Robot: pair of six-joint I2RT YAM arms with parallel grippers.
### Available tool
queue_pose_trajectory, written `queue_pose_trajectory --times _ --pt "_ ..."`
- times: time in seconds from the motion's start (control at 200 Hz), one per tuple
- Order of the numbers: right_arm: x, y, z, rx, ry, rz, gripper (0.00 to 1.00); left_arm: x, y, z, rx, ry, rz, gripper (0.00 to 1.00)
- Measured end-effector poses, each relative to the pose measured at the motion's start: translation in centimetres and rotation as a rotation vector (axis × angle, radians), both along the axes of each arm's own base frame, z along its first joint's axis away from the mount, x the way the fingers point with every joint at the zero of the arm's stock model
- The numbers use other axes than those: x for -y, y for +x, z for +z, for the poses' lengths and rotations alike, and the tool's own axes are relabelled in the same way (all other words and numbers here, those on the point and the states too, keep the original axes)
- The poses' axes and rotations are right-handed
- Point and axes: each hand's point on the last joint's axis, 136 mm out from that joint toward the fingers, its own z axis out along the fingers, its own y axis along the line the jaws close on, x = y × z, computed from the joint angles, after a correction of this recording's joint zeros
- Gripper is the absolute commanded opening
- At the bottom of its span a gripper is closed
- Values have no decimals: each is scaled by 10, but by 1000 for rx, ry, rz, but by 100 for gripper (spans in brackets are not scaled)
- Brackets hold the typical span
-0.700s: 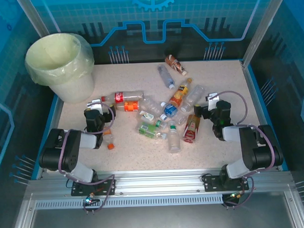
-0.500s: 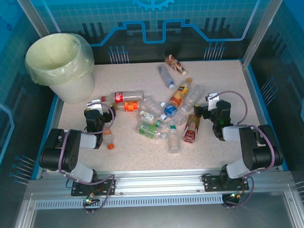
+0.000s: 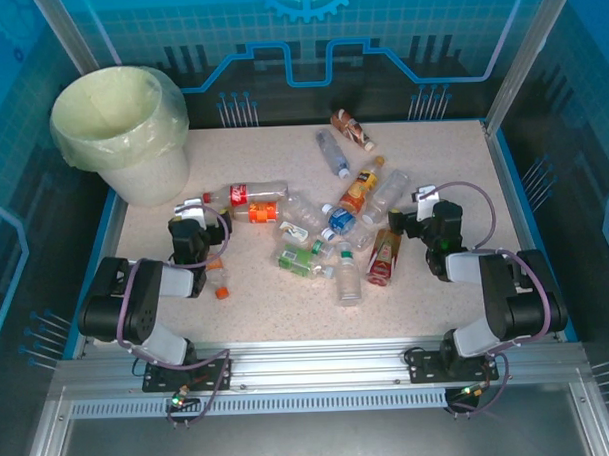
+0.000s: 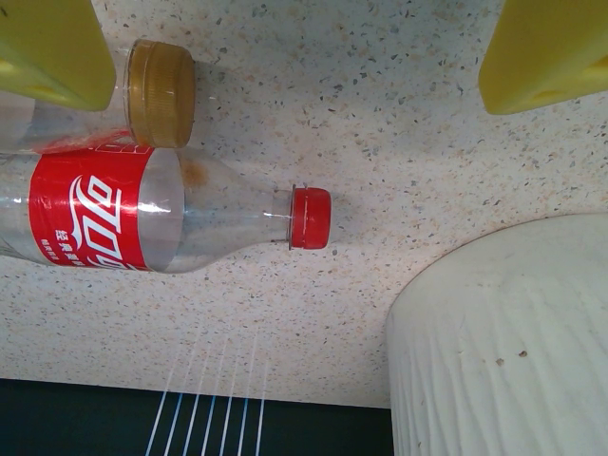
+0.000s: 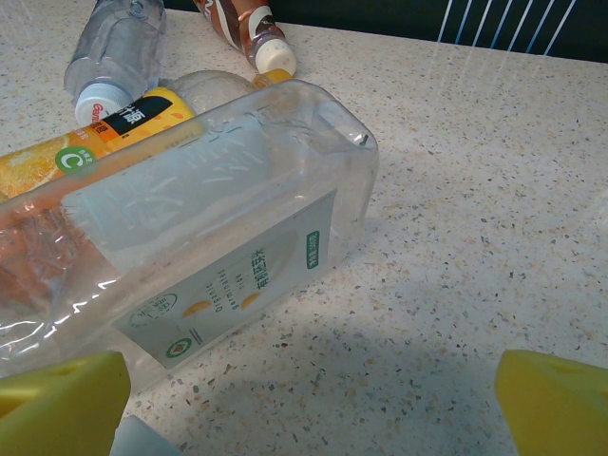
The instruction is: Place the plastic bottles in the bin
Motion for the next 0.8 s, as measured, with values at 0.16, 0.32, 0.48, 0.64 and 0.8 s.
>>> queue_pose_trajectory --times 0.16,0.32,0.48,0.64,0.8 --pt "0 0 0 0 0 0 100 0 0 0 0 0 0 99" --pt "0 0 0 0 0 -1 100 0 0 0 0 0 0 99" --pt "6 -3 1 -20 -4 -36 100 0 -3 4 10 -1 1 99" --pt "10 -5 37 -9 33 -77 100 -6 -10 34 70 5 29 99" --pt "10 -14 68 -22 102 -123 100 -14 -19 68 106 -20 88 99"
